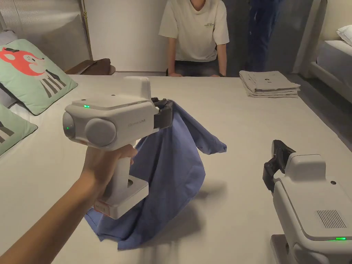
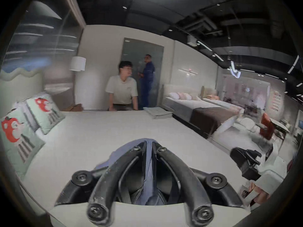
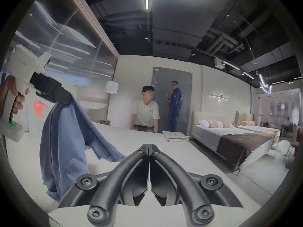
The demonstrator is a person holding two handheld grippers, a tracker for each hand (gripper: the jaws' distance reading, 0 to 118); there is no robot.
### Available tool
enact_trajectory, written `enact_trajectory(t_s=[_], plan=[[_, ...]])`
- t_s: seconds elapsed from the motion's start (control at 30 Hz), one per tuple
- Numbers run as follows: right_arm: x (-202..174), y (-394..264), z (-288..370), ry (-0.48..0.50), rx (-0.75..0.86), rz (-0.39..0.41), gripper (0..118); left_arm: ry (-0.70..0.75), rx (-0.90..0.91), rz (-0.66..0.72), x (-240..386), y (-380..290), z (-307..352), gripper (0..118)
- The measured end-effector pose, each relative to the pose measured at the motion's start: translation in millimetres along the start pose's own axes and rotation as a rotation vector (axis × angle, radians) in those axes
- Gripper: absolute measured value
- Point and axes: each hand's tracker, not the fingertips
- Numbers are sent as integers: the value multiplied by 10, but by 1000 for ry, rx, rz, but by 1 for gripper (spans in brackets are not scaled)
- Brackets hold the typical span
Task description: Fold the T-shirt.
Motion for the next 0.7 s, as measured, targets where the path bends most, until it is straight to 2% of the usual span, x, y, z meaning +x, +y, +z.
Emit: enact_trajectory(t_s=[0.17,0.27,0.37,0.6,0.7], plan=[[339,-63,124,-75,-22,5,0,-159,-90,17,379,-384,-302,3],[449,-116,173,-101,-37,9,0,-161,-164,-19,672,-880,-458,3],[484,-163,211,-115,-48,9,0,-169,-277,-8,686,-1303,-642,3],[425,-271,212,-109,-83,-2,0,-79,-515,-38,732,-2231,-901,3],[371,-303,218,-98,-90,-10,0,-6,-583,-125,793,-2399,-902,3]])
